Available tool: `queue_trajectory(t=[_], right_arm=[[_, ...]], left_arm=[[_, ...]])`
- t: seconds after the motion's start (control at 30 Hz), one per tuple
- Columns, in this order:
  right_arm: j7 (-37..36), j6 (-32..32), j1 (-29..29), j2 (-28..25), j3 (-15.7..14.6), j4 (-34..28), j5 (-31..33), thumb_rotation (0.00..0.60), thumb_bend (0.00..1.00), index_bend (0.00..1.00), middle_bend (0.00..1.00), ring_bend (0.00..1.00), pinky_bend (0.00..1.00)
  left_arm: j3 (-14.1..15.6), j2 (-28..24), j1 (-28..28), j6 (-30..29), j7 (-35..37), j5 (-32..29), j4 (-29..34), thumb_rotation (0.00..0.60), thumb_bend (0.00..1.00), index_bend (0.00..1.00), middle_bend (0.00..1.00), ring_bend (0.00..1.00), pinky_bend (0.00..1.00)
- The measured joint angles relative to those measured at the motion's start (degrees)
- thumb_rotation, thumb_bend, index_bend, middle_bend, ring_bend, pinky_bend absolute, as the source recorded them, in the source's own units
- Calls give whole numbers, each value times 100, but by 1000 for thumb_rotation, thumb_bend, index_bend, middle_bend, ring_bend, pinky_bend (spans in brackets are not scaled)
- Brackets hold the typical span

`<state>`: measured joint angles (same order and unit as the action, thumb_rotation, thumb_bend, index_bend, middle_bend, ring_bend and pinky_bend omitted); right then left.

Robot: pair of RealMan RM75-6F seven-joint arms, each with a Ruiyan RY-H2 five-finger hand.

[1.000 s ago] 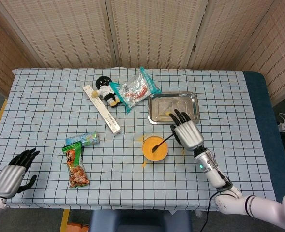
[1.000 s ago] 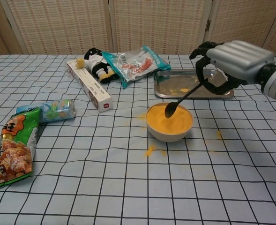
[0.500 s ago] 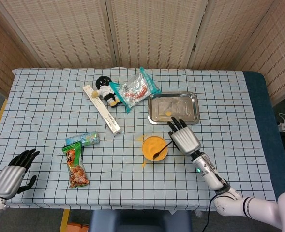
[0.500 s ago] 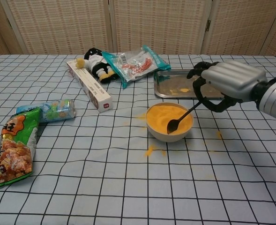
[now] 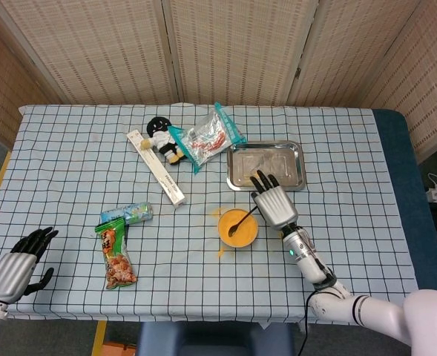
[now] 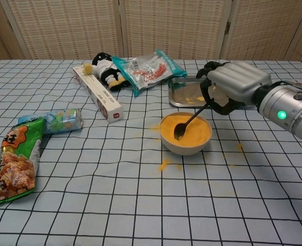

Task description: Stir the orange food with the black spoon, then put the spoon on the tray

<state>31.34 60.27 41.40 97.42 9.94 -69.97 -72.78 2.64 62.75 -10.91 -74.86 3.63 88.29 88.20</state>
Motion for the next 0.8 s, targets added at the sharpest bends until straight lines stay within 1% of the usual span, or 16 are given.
queue_trajectory(t=[0.2, 0.33, 0.43, 0.6, 0.7, 0.8], right_arm=[[-476, 124, -99, -103, -8, -70, -105, 600, 453, 909, 140, 0, 175], [-570, 131, -107, -157, 30, -30, -114, 600, 454, 906, 140, 0, 175], [-647, 80, -50, -74, 98, 172, -81, 600, 453, 905, 140, 0, 179], [-878, -56, 91, 210, 169, 756, -66, 600, 455, 905, 141, 0, 185], [-1061, -134, 164, 401, 152, 1147, -118, 600, 457, 906, 142, 0, 186], [-1311, -207, 193, 462, 51, 1313, -254, 600, 459, 908, 142, 0, 186]], left_arm=[[11, 12, -1, -1, -10, 27, -3, 600, 446, 0, 0, 0, 137], [10, 34, -13, 40, -68, 3, -2, 600, 446, 0, 0, 0, 137], [-8, 47, -25, 72, -84, -47, -9, 600, 446, 0, 0, 0, 137], [-42, 66, -57, 172, -91, -153, -45, 600, 446, 0, 0, 0, 137], [-50, 78, -78, 222, -86, -180, -65, 600, 445, 0, 0, 0, 137], [-55, 87, -95, 266, -85, -211, -81, 600, 447, 0, 0, 0, 137]])
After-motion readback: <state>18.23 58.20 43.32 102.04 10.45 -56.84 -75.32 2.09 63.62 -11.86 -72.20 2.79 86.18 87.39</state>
